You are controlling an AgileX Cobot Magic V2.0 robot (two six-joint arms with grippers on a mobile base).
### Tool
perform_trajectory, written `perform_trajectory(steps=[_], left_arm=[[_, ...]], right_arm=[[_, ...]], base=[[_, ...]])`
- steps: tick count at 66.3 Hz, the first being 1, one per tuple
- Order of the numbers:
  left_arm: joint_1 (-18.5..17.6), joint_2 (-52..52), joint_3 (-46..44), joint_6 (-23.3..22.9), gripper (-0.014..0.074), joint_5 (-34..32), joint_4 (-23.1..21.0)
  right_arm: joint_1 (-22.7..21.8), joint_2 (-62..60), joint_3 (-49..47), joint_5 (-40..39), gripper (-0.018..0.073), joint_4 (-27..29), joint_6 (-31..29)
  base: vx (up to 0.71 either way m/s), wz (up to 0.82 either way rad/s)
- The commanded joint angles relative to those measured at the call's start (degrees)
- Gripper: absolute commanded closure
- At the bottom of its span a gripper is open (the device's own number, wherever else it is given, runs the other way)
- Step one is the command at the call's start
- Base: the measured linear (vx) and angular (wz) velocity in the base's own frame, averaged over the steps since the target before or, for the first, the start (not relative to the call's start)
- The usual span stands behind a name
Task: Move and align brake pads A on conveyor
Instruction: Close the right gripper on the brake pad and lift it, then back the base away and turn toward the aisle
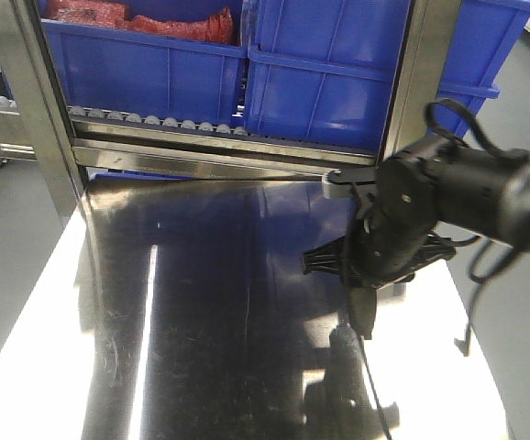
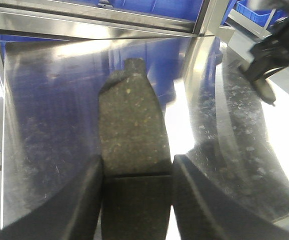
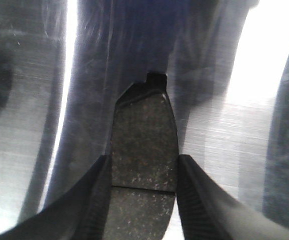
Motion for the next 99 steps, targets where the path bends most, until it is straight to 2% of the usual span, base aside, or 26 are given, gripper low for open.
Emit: perform_trajectory(steps=[1, 19, 42, 57, 78, 99], left_arm=[[-0.2, 0.4, -1.5, 0.0, 0.0603, -5.3, 0.5], [-0.2, 0.4, -1.5, 0.0, 0.0603, -5.3, 0.5], [-0.2, 0.4, -1.5, 0.0, 0.0603, -5.3, 0.5], [-0.2, 0.4, -1.5, 0.0, 0.0603, -5.3, 0.5], [-0.2, 0.4, -1.5, 0.0, 0.0603, -5.3, 0.5], [-0.2, 0.4, -1.5, 0.0, 0.0603, -5.3, 0.5]], right_arm=[[-1.2, -8.4, 3.8, -7.4, 0.0564, -2.0, -0.8], [-5.5, -25.6, 17.0, -13.3, 0.0564, -2.3, -5.7], [-5.4, -49.9, 30.6, -19.5, 0.0564, -3.6, -7.5], [-5.4, -63.4, 39.0, -27.2, 0.0564, -3.7, -7.7], [-5.4, -77.2, 48.5, -33.9, 0.0564, -3.4, -11.5], [-5.4, -81.6, 49.2, -34.1, 0.0564, -3.6, -11.5]], base=[[0.0, 0.0], [0.0, 0.0], [0.0, 0.0], [0.0, 0.0], [0.0, 0.0], [0.0, 0.0]])
